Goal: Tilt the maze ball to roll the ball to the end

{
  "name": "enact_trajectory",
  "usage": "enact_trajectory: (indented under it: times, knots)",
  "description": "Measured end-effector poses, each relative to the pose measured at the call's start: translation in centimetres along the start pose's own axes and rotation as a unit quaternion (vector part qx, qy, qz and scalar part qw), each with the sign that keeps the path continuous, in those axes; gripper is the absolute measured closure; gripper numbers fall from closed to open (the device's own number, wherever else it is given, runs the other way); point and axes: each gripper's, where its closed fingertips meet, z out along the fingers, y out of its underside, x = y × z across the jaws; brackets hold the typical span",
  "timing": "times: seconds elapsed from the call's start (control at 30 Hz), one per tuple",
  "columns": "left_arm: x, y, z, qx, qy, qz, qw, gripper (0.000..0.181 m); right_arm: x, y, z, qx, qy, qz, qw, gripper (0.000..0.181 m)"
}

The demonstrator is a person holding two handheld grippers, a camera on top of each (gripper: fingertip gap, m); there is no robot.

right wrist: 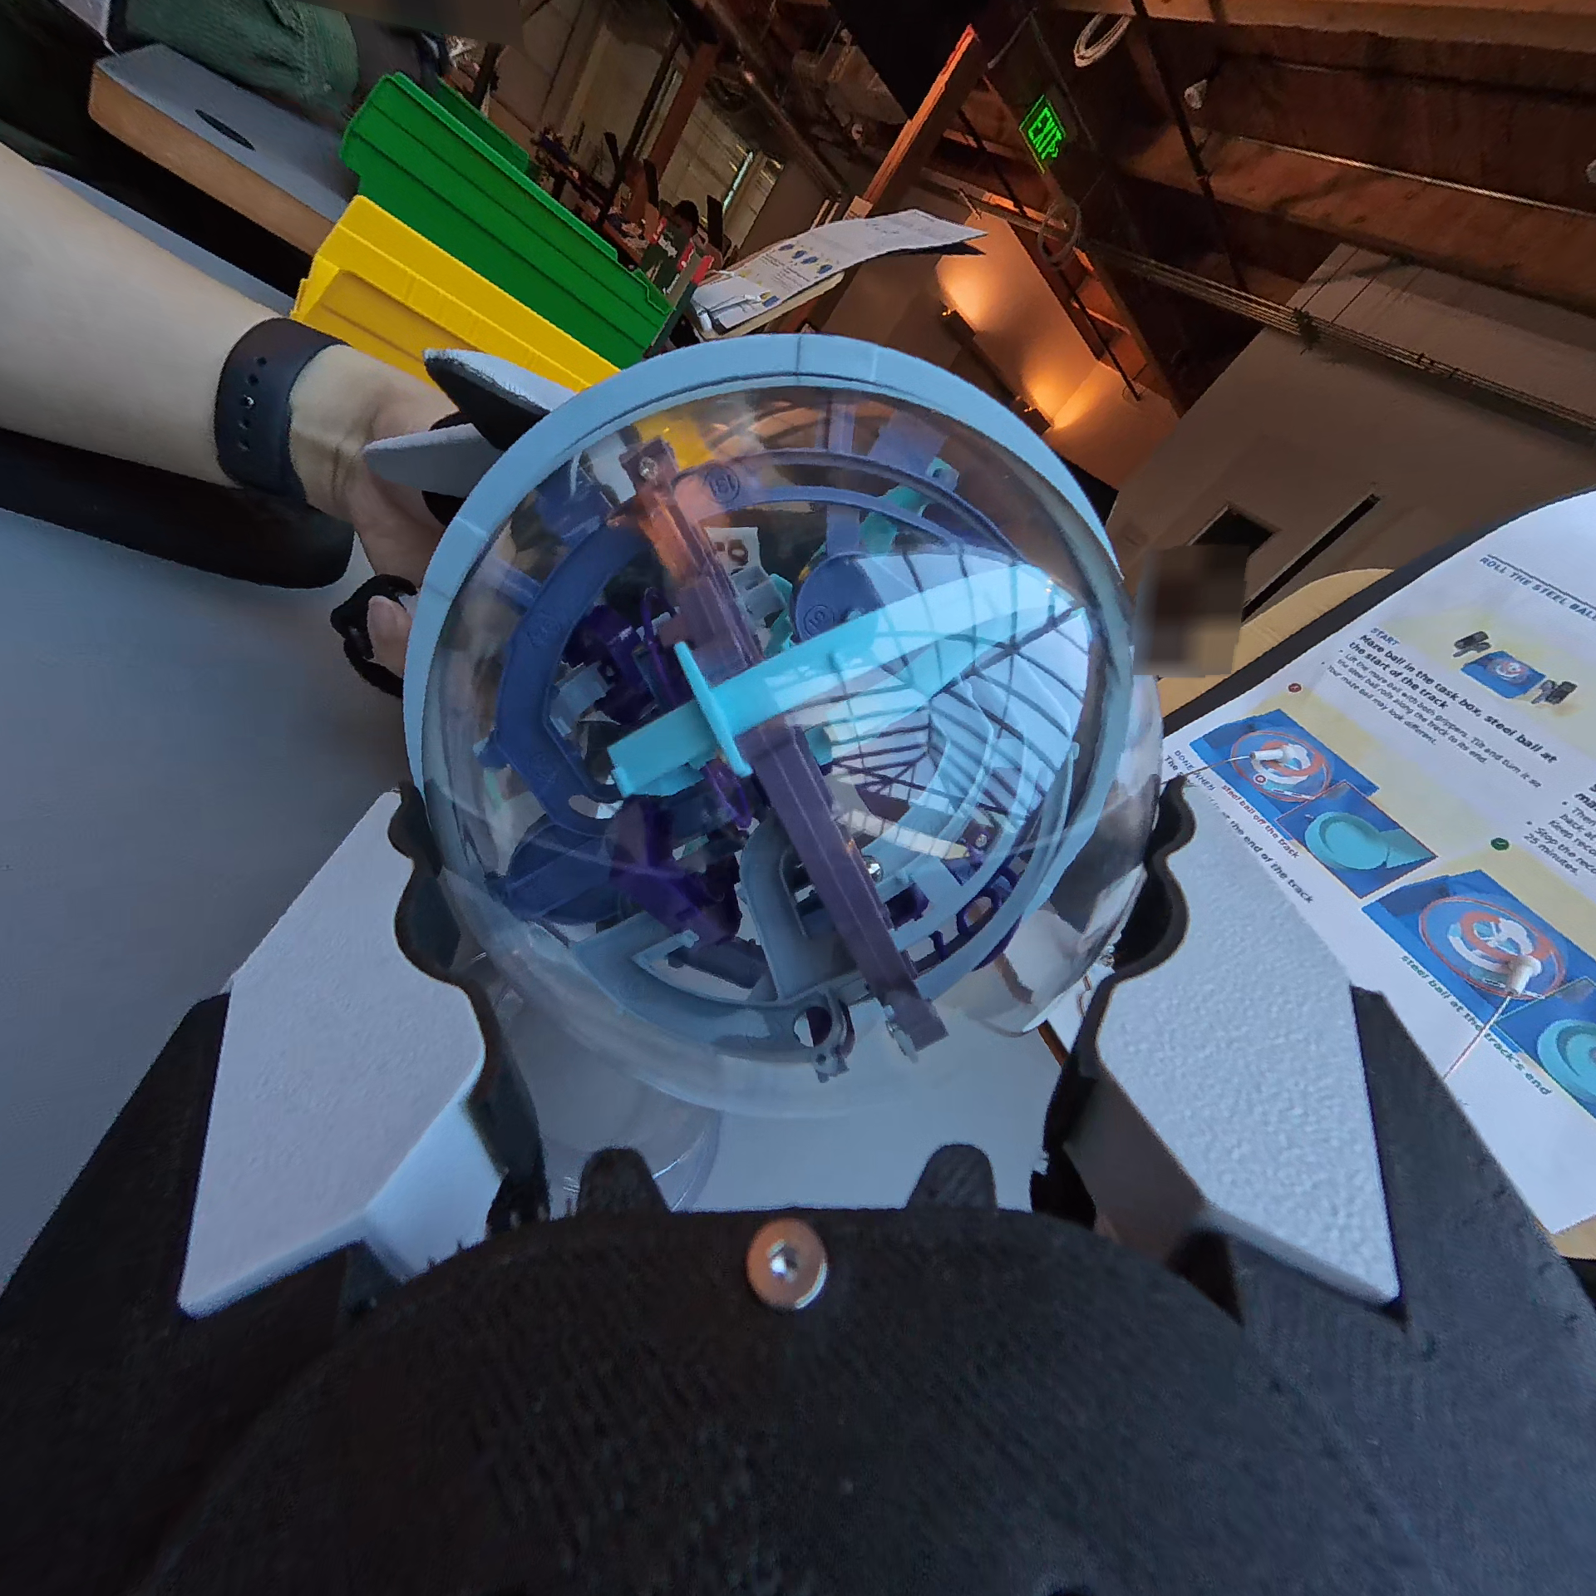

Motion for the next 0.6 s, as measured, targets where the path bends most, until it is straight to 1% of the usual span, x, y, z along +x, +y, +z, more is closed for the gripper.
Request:
enact_trajectory:
  times: [0.13, 0.33, 0.4, 0.47, 0.53, 0.6]
  knots:
    - [-0.2, 0.1, 0.0, -0.004, -0.011, 0.003, 1.000, 0.022, -0.1, 0.3, 0.0, -0.003, -0.002, -0.004, 1.000, 0.023]
    - [-0.1, 0.2, -0.1, -0.001, 0.004, -0.007, 1.000, 0.023, -0.2, 0.2, 0.2, 0.001, -0.004, 0.007, 1.000, 0.023]
    - [0.2, 0.0, -0.1, 0.007, 0.021, -0.012, 1.000, 0.023, -0.1, -0.1, 0.2, 0.007, -0.003, 0.013, 1.000, 0.023]
    - [0.5, -0.3, -0.2, 0.025, 0.052, -0.023, 0.998, 0.022, 0.1, -0.5, 0.2, 0.014, 0.000, 0.024, 1.000, 0.023]
    - [0.8, -0.7, -0.2, 0.044, 0.082, -0.036, 0.995, 0.022, 0.3, -0.7, 0.3, 0.015, 0.001, 0.035, 0.999, 0.023]
    - [0.9, -0.9, -0.1, 0.055, 0.099, -0.047, 0.992, 0.022, 0.4, -0.7, 0.2, 0.010, -0.001, 0.044, 0.999, 0.023]
